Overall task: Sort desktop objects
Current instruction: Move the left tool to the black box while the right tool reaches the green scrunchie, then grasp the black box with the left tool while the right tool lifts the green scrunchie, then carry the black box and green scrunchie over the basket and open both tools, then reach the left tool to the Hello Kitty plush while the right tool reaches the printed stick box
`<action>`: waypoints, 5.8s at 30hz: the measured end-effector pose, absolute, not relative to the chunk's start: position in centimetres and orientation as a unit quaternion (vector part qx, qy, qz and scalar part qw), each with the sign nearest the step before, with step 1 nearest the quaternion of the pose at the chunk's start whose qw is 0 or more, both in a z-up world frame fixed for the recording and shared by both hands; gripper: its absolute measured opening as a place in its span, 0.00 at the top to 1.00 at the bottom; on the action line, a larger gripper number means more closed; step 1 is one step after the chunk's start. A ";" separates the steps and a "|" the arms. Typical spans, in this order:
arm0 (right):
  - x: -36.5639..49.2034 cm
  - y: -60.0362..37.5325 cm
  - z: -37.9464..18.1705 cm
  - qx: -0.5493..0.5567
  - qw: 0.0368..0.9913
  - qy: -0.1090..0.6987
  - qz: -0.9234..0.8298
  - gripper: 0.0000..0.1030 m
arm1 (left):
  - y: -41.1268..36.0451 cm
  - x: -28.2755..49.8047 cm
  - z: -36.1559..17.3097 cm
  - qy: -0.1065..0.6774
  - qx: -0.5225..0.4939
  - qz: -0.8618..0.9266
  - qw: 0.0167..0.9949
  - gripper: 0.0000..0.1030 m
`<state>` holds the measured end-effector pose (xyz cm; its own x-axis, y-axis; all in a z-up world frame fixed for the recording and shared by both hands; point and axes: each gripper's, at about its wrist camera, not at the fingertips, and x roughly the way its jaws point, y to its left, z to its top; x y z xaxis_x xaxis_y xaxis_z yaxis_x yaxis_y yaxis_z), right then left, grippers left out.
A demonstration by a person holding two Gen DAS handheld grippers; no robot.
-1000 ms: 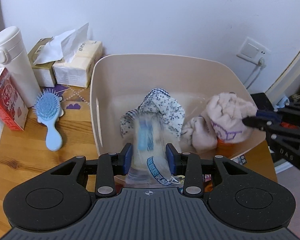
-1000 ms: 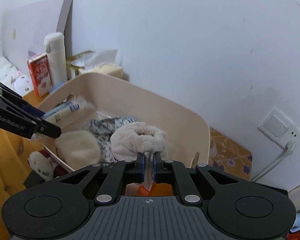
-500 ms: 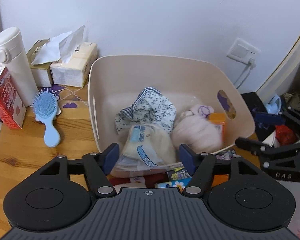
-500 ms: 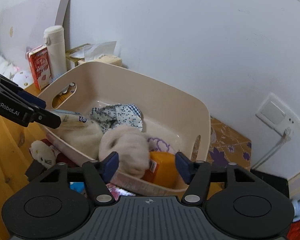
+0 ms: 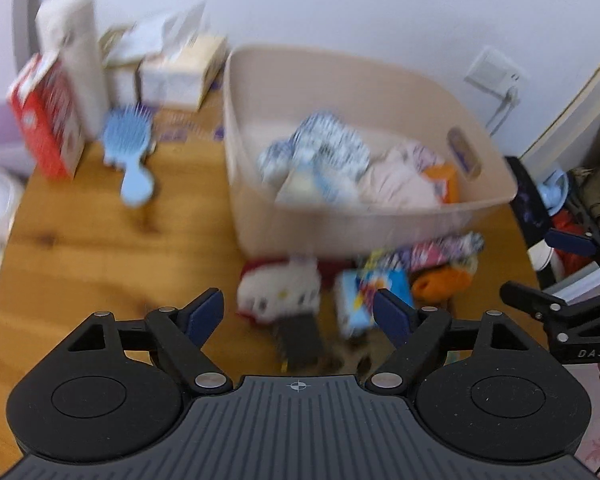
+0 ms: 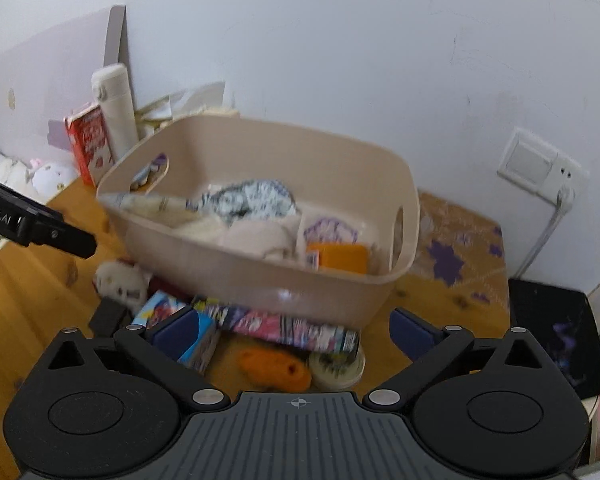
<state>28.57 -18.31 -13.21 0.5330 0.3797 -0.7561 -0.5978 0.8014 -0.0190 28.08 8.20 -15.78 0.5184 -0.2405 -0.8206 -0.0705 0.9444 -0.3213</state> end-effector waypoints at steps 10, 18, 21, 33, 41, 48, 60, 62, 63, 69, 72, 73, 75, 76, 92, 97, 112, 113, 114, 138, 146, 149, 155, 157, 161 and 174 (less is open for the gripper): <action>25.8 -18.1 -16.0 -0.128 0.839 0.437 0.297 0.00 | 7.2 26.1 -19.3 0.532 -0.175 -0.053 0.827 0.19; 24.1 -16.8 -17.3 -0.125 0.815 0.462 0.326 0.00 | 6.0 26.7 -20.4 0.544 -0.173 -0.038 0.820 0.19; 24.0 -16.5 -18.1 -0.130 0.808 0.472 0.327 0.00 | 5.7 27.0 -20.6 0.541 -0.170 -0.031 0.823 0.19; 24.1 -15.1 -21.4 -0.135 0.777 0.518 0.331 0.00 | 4.8 28.8 -22.0 0.543 -0.146 0.006 0.827 0.19; 24.7 -14.6 -21.9 -0.153 0.780 0.515 0.320 0.10 | 4.7 29.4 -22.3 0.519 -0.138 0.005 0.843 0.30; 24.8 -15.3 -21.9 -0.145 0.782 0.507 0.332 0.38 | 4.3 29.4 -23.0 0.535 -0.135 -0.036 0.833 0.63; 24.1 -15.8 -21.0 -0.152 0.779 0.495 0.352 0.68 | 5.0 28.7 -22.6 0.525 -0.136 -0.049 0.839 0.68; 23.9 -15.9 -21.0 -0.153 0.781 0.495 0.350 0.68 | 5.1 28.5 -22.4 0.523 -0.136 -0.051 0.840 0.69; 23.9 -16.0 -21.0 -0.152 0.781 0.495 0.348 0.68 | 5.2 28.5 -22.4 0.524 -0.137 -0.053 0.839 0.69; 23.2 -16.8 -21.2 -0.140 0.787 0.499 0.334 0.68 | 5.5 27.7 -22.4 0.525 -0.135 -0.055 0.839 0.69; 22.8 -17.3 -21.2 -0.130 0.789 0.504 0.328 0.65 | 5.6 27.4 -22.4 0.525 -0.135 -0.056 0.839 0.69; 22.7 -17.5 -21.3 -0.129 0.789 0.504 0.326 0.63 | 5.6 27.3 -22.4 0.524 -0.135 -0.057 0.839 0.69; 22.4 -17.8 -21.4 -0.126 0.791 0.506 0.321 0.54 | 5.5 27.2 -22.3 0.524 -0.135 -0.059 0.839 0.69; 22.2 -18.1 -21.4 -0.123 0.791 0.507 0.319 0.54 | 5.4 27.1 -22.2 0.523 -0.134 -0.060 0.839 0.69; 21.4 -20.2 -19.0 -0.111 0.817 0.477 0.305 0.78 | 5.3 25.6 -19.5 0.503 -0.133 -0.085 0.850 0.69; 22.1 -20.9 -16.8 -0.108 0.831 0.453 0.305 0.80 | 5.7 25.2 -17.6 0.485 -0.136 -0.094 0.858 0.69; 26.6 -21.9 -10.7 -0.116 0.877 0.367 0.288 0.80 | 6.7 26.4 -11.8 0.419 -0.141 -0.084 0.893 0.69; 26.9 -22.0 -10.6 -0.116 0.880 0.362 0.286 0.80 | 6.8 26.7 -11.6 0.416 -0.137 -0.083 0.895 0.69; 27.2 -22.0 -10.4 -0.116 0.883 0.357 0.282 0.80 | 6.8 27.0 -11.4 0.414 -0.134 -0.083 0.897 0.69; 36.5 -19.1 -10.0 -0.147 0.880 0.328 0.309 0.80 | 5.4 36.1 -12.4 0.419 -0.106 -0.026 0.902 0.69; 37.4 -18.2 -12.0 -0.151 0.865 0.357 0.320 0.74 | 5.8 37.4 -13.5 0.445 -0.123 -0.031 0.887 0.69; 37.5 -18.4 -12.1 -0.147 0.864 0.360 0.321 0.56 | 5.9 37.1 -13.8 0.448 -0.129 -0.034 0.884 0.63; 36.8 -19.4 -11.9 -0.135 0.870 0.359 0.310 0.42 | 6.3 35.8 -13.2 0.438 -0.136 -0.040 0.888 0.42; 36.4 -20.0 -11.7 -0.124 0.874 0.358 0.305 0.38 | 6.5 35.3 -12.8 0.435 -0.137 -0.043 0.889 0.37; 35.3 -20.7 -11.5 -0.121 0.880 0.352 0.296 0.30 | 7.0 34.2 -12.2 0.429 -0.138 -0.047 0.891 0.27; 32.8 -23.9 -12.3 -0.135 0.875 0.371 0.280 0.24 | 8.8 31.8 -13.7 0.471 -0.134 -0.062 0.870 0.22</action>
<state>32.78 -23.94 -12.34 0.5672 0.3895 -0.7257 -0.5908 0.8063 -0.0290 31.78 8.85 -13.67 0.5491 -0.2350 -0.8020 -0.0179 0.9561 -0.2924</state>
